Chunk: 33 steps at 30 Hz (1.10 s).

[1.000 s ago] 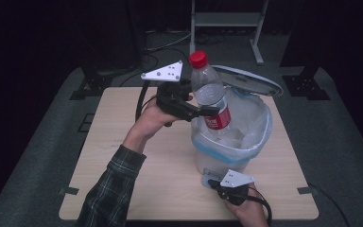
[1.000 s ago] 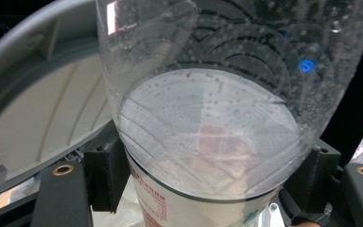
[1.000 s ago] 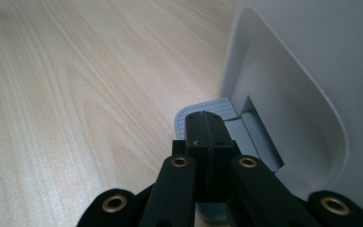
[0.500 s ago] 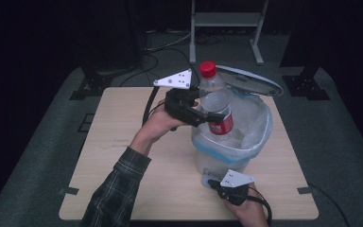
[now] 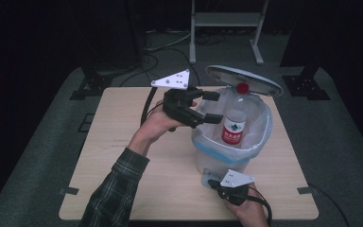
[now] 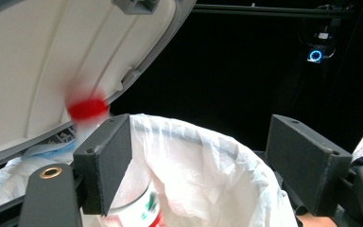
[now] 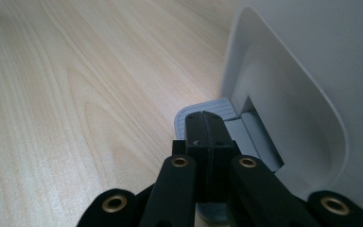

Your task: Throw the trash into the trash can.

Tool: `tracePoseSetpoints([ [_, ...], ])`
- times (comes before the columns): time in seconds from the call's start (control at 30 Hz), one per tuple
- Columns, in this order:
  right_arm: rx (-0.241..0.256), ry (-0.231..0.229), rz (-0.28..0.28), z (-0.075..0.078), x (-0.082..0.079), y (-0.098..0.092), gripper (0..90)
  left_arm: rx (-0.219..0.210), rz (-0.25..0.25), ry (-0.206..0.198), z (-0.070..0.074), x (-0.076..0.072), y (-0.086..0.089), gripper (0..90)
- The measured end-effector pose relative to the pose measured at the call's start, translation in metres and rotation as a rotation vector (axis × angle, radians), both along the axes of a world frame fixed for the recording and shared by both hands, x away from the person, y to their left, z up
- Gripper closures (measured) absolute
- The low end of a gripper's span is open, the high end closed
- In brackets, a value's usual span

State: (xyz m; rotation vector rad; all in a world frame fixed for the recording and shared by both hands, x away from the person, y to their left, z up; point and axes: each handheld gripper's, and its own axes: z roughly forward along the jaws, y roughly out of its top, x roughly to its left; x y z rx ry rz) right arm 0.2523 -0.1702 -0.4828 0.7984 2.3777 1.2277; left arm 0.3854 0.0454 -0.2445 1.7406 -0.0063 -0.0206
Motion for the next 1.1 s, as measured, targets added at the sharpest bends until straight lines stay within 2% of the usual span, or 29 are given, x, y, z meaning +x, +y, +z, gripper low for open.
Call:
tracePoseSetpoints([
  [0.3,0.001,0.000,-0.001,0.000,0.000,0.000,89.9,0.011,0.021,-0.010,-0.002,-0.004,0.014,20.6],
  [0.5,0.000,-0.001,-0.002,0.000,0.000,0.000,89.9,0.027,0.048,-0.019,-0.007,-0.011,0.032,18.4],
  [0.73,0.001,0.006,-0.005,0.000,0.000,0.000,89.9,0.037,0.098,-0.032,-0.012,-0.021,0.057,15.5],
  [0.8,-0.001,-0.007,0.002,0.000,0.000,0.000,89.9,0.038,0.114,-0.033,-0.014,-0.025,0.065,13.4],
  [1.1,0.000,0.000,-0.002,0.000,0.000,0.000,89.9,0.076,0.194,-0.048,-0.027,-0.046,0.091,5.8],
])
